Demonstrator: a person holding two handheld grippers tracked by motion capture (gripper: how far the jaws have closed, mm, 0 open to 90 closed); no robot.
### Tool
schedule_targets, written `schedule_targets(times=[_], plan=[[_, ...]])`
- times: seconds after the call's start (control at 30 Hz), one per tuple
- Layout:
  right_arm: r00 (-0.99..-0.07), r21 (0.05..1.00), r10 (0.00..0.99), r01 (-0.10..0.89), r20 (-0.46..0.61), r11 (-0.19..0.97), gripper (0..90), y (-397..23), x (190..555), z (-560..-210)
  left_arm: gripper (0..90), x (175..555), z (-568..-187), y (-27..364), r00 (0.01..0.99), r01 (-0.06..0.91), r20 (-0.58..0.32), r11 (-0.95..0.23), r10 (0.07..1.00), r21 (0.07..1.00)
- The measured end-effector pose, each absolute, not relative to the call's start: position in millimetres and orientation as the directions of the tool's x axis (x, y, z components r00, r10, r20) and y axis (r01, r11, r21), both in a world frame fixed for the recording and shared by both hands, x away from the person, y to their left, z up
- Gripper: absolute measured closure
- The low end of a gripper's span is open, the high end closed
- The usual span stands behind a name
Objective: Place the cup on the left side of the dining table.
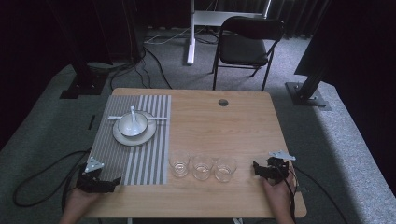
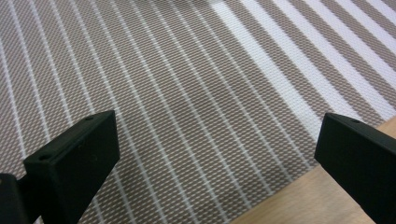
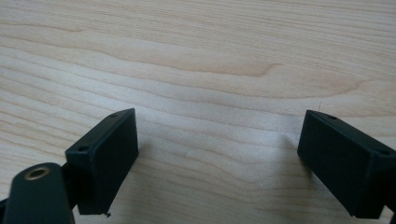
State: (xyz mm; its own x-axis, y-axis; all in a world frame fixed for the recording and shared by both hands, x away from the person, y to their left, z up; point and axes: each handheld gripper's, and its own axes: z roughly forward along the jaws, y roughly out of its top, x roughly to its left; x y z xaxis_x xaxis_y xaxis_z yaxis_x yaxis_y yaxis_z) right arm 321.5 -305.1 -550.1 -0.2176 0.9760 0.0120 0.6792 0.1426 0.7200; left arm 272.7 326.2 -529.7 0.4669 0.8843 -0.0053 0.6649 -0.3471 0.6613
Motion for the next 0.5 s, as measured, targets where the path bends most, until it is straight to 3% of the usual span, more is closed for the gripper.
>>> schedule_targets(times=[0.5], plan=[[-0.218, 0.72, 0.976, 0.679, 0.012, 0.143, 11.8, -305, 321, -550, 0.5, 275, -516, 305, 0.533, 0.625, -0.025, -0.374, 0.846, 0.685]])
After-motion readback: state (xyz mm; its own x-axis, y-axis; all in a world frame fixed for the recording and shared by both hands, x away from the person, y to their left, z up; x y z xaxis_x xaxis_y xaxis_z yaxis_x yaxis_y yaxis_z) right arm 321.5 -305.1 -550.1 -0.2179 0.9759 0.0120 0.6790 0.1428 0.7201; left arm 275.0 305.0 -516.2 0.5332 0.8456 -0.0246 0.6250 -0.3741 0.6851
